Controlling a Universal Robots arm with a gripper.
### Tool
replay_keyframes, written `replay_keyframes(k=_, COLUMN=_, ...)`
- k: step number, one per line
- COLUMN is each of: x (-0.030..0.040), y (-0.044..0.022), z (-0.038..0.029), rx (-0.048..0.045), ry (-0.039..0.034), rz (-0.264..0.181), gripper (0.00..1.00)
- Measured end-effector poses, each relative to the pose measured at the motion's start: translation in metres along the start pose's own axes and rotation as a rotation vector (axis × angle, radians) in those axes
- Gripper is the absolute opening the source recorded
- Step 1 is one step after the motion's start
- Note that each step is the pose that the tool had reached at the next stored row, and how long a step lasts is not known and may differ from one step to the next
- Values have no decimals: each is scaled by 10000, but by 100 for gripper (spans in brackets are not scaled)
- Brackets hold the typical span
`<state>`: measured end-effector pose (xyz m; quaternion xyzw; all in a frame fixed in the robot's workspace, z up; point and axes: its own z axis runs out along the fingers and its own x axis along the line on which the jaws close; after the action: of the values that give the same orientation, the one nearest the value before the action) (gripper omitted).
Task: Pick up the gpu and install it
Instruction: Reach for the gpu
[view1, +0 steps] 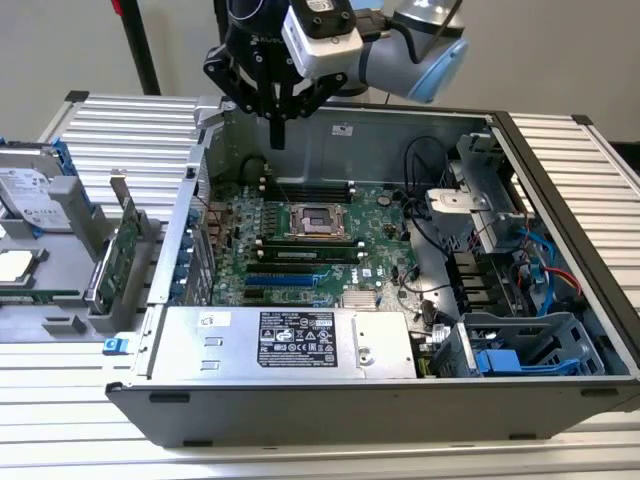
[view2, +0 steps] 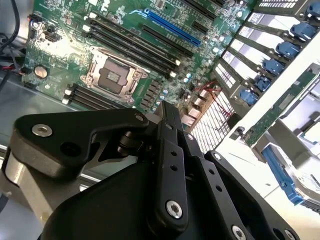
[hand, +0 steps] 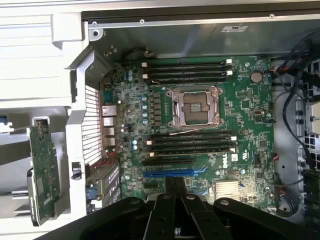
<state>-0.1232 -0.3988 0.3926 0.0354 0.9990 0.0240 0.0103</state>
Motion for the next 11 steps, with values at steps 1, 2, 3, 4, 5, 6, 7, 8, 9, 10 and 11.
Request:
replay_keyframes(k=1, x=4, y=0, z=0, rx=0, ry=0, rz=0, gripper=0)
replay_keyframes(k=2, x=7, y=0, z=0, rx=0, ry=0, rz=0, gripper=0)
replay_keyframes(k=3, x=10, y=-1, z=0, rx=-1, ry=0, rz=0, gripper=0)
replay_keyframes(k=4, x=14, y=-1, z=0, rx=-1, ry=-1, rz=-1, gripper=0)
replay_keyframes(k=5, x=18, y=-1, z=0, rx=-1, ry=0, rz=-1, gripper=0)
replay_keyframes(k=6, x=22, y=-2, z=0, rx=0, ry=0, rz=0, gripper=0)
replay_keyframes(k=7, x=26, y=-2, z=0, rx=0, ry=0, rz=0, gripper=0)
replay_keyframes(k=8, x=30, y=-2, z=-1, rx=0, ry=0, rz=0, gripper=0)
replay_keyframes(k=9, x=34, y=-2, z=-1, rx=0, ry=0, rz=0, gripper=0)
replay_keyframes(k=10, x=38, y=-3, z=-1, rx=0, ry=0, rz=0, gripper=0)
replay_keyframes(k=11, x=43, y=-3, z=-1, rx=0, ry=0, rz=-1, gripper=0)
